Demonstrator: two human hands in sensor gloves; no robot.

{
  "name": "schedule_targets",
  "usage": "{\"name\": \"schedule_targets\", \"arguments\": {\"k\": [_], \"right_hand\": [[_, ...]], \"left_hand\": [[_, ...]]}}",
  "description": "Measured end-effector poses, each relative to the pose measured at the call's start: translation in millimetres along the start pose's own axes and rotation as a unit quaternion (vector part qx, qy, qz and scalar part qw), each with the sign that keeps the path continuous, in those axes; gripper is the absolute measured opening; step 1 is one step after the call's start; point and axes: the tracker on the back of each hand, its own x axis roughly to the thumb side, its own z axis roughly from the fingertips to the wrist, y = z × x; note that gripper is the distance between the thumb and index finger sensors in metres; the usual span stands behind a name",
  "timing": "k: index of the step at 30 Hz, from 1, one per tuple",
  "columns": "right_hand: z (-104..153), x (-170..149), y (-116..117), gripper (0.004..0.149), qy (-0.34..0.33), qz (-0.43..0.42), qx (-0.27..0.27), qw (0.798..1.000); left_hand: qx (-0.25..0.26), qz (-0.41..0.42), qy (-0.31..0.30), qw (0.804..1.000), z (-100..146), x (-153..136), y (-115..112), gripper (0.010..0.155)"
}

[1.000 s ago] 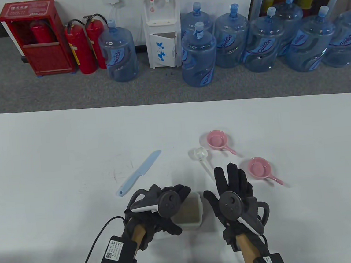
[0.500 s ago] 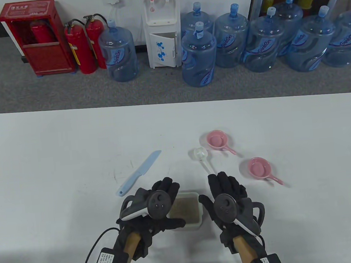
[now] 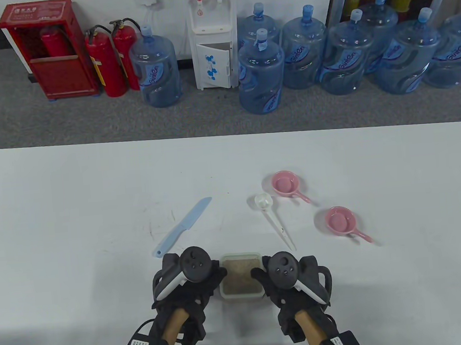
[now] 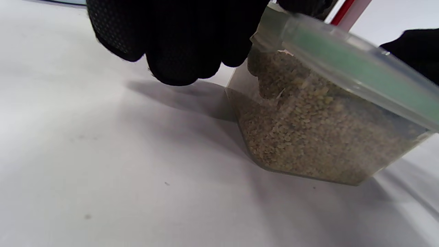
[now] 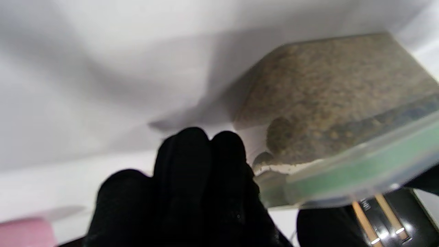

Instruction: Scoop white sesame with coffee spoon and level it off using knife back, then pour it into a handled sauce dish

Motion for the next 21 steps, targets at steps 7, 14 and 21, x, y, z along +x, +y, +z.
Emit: {"name": "schedule_targets", "arguments": {"k": [7,14,21], "right_hand": [[-1.7,-0.7,0.6,0.062,0.024,-0.045,0.015,0.999],[-1.1,1.8,0.8,0.062,0.039,-0.048,0.028,0.998],[-1.3,0.0,1.8,0.062,0.061,-0.083,0.036,0.994]], "left_hand": [[-0.063,0.105,0.005,0.992,-7.2,-11.4,-1.2,0.055],[-0.096,0.119,0.032,0.988,-8.1,-14.2,1.7,0.052],[-0.061,0.104,0.036,0.992,-6.1,-11.4,0.5,0.050]]}}
